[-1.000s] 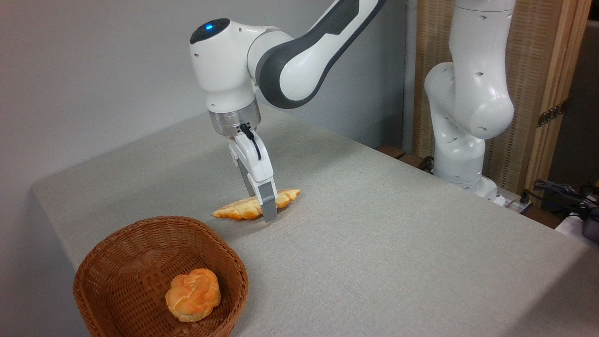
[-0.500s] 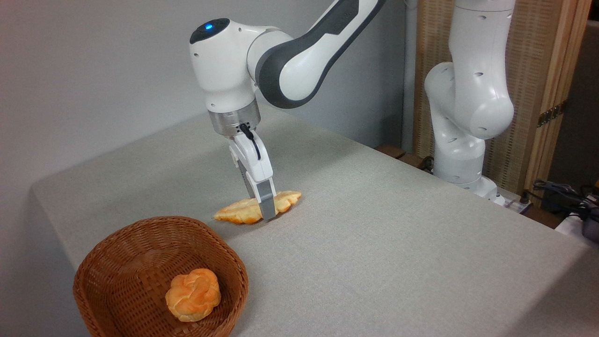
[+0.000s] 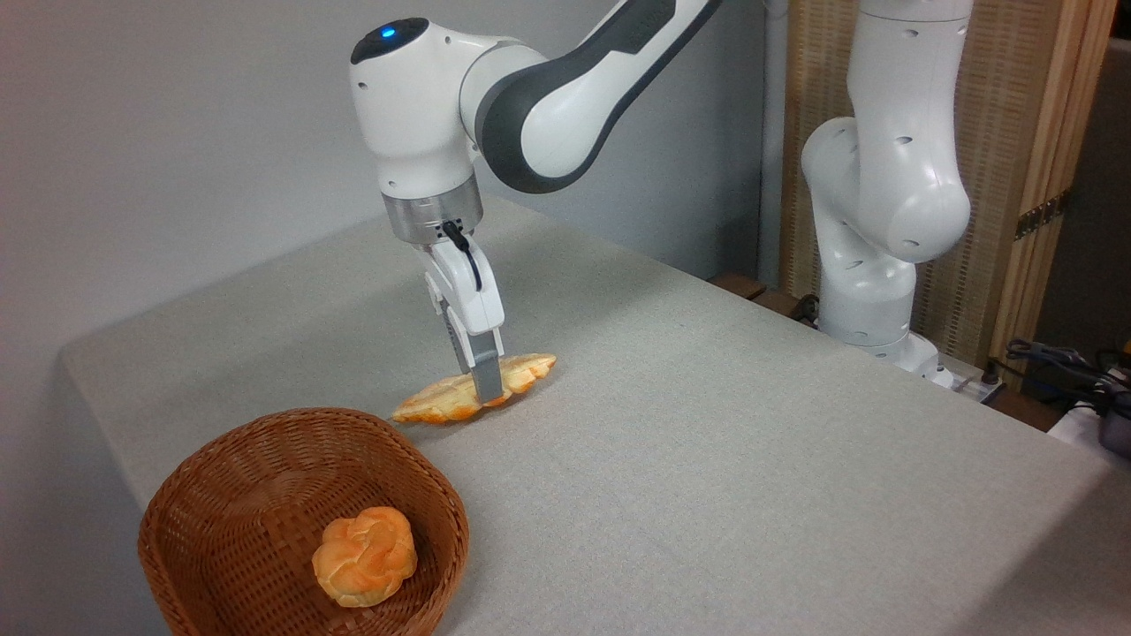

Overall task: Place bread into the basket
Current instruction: 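Close the gripper on the bread's edge and pinch it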

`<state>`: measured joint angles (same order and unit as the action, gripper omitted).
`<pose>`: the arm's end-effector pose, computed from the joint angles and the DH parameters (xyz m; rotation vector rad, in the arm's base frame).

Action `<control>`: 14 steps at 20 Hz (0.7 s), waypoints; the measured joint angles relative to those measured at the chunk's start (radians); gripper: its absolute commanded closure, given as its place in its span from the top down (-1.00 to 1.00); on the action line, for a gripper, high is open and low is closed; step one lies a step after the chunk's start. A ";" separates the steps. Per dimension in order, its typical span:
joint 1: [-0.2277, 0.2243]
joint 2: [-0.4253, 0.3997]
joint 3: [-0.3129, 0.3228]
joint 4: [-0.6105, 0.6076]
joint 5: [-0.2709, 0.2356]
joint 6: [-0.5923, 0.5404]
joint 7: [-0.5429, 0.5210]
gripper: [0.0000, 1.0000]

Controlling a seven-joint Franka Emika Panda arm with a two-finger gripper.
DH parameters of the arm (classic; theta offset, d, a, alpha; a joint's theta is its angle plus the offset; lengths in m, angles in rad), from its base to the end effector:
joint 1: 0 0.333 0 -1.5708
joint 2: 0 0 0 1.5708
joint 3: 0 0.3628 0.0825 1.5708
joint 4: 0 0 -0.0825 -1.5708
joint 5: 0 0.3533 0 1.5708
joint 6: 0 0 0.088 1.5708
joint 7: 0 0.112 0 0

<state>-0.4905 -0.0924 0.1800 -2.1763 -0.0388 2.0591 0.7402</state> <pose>0.4593 -0.1475 0.4855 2.6839 -1.5243 -0.0233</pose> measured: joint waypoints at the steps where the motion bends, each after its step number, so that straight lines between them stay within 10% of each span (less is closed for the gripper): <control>1: 0.000 0.000 0.000 0.004 0.000 0.000 -0.001 0.02; 14: 0.000 0.000 0.002 0.016 0.000 0.000 -0.002 0.00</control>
<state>-0.4903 -0.0924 0.1817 -2.1606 -0.0389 2.0586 0.7385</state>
